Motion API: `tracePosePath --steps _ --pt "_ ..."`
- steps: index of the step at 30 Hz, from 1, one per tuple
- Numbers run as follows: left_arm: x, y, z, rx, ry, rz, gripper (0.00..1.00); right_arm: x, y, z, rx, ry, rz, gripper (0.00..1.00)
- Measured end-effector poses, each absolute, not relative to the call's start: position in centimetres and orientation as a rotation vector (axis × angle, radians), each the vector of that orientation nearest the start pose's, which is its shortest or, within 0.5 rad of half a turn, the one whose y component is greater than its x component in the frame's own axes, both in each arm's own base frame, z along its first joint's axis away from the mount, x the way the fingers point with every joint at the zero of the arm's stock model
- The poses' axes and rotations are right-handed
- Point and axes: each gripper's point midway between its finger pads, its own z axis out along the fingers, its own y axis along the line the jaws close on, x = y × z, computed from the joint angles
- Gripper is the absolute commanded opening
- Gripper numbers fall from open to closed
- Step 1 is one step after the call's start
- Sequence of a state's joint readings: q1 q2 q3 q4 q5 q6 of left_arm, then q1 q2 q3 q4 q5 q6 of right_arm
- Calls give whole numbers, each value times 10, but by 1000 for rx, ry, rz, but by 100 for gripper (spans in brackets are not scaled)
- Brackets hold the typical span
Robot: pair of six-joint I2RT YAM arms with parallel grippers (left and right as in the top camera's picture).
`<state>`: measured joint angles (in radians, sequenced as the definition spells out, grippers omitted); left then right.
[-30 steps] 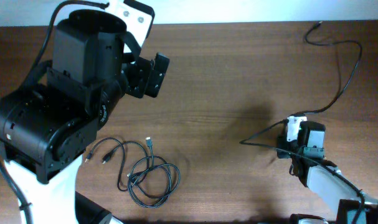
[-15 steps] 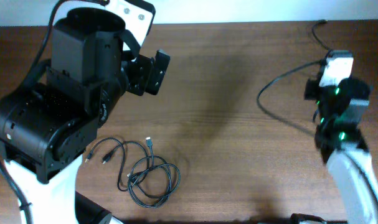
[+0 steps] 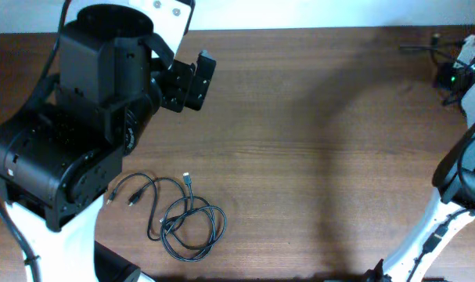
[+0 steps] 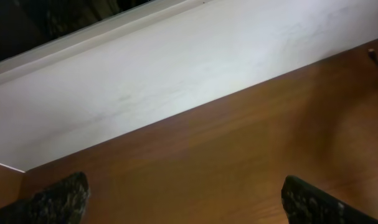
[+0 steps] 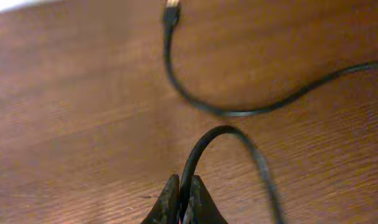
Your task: Untangle cables
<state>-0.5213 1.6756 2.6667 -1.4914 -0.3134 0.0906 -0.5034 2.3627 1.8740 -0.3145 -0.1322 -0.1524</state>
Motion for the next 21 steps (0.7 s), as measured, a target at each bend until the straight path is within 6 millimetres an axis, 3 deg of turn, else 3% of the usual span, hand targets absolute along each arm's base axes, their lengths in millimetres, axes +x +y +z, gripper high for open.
tracePosePath --steps 2,3,4,7,9,10,11,12,13,14,15,16,17,18,19,21 --pt "322 -127 503 436 1986 35 99 554 -279 34 362 2385 -140 4" --pt "322 -129 503 440 1982 25 99 550 -277 14 370 2422 -125 60" --pt "322 -130 503 443 1982 19 99 551 -276 10 370 2425 -120 99" --pt "322 -131 503 447 1982 13 99 544 -271 8 378 2466 -91 99" --pt "322 -131 503 447 1983 13 99 536 -260 22 368 2498 -32 99" --pt "323 -131 504 446 1978 12 99 533 -249 61 339 2469 19 99" --pt "324 -132 506 441 1969 10 100 534 -241 114 298 2394 36 99" --pt "327 -133 512 430 1946 3 99 534 -228 193 220 2261 47 99" --pt "332 -136 523 408 1899 -11 99 517 -187 312 75 2051 100 99" --pt "335 -137 532 392 1864 -22 99 503 -158 371 -4 1935 128 99" --pt "337 -138 539 381 1837 -30 99 483 -113 433 -113 1802 172 99" --pt "338 -139 543 374 1821 -36 99 452 -47 489 -258 1678 249 98" --pt "338 -139 545 370 1813 -38 99 425 1 510 -358 1640 326 99" --pt "339 -140 545 369 1811 -39 99 407 25 509 -400 1661 385 99" --pt "339 -140 545 370 1812 -38 99 398 34 507 -425 1664 400 99" --pt "338 -139 541 383 1827 -28 99 393 45 485 -449 1690 424 99"
